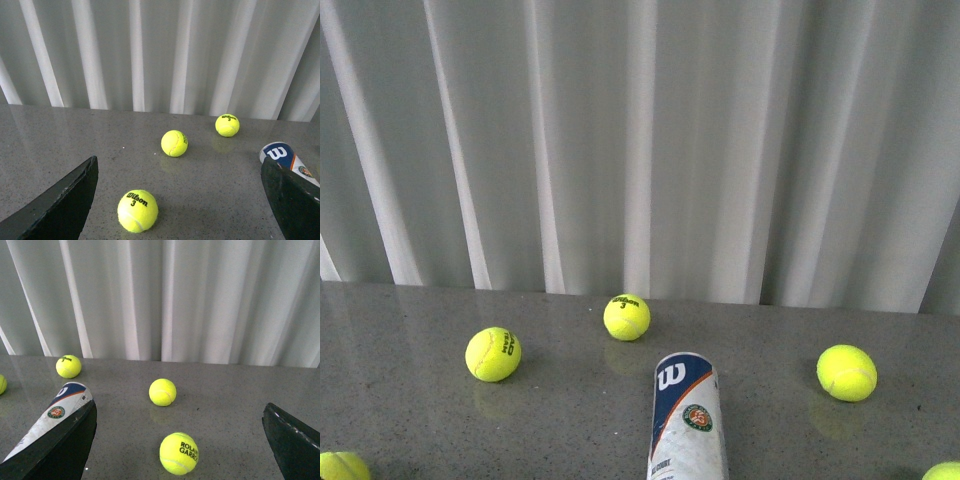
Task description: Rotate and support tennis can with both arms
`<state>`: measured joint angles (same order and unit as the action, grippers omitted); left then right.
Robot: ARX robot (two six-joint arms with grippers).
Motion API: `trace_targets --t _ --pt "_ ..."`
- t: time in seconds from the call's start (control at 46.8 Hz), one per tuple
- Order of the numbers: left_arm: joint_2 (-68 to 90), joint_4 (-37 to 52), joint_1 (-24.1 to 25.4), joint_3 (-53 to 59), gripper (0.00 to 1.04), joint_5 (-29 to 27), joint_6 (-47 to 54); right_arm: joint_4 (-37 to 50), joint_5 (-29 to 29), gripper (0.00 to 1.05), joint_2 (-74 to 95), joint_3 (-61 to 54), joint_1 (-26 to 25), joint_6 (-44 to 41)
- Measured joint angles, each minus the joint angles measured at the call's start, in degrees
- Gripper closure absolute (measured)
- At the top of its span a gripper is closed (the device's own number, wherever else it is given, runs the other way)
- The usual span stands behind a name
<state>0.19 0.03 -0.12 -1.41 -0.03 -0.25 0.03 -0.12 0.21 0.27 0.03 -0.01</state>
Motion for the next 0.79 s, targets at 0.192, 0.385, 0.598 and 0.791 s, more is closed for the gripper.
trace_targets --t 0.192,0.385,0.598,0.791 --pt "0.00 0.00 0.00 0.00 0.07 0.00 0.00 0.00 0.00 0.07 0.00 0.00 0.00 -0.02" --pt "0.00 0.00 0.00 0.00 0.07 0.00 0.00 0.00 0.00 0.07 0.00 0.00 0.00 -0.02" --pt "0.00 0.00 0.00 0.00 0.07 0.00 0.00 0.00 0.00 0.07 0.00 0.00 0.00 -0.02" --pt "0.00 0.00 0.00 0.00 0.07 0.00 0.00 0.00 0.00 0.07 0.00 0.00 0.00 -0.02"
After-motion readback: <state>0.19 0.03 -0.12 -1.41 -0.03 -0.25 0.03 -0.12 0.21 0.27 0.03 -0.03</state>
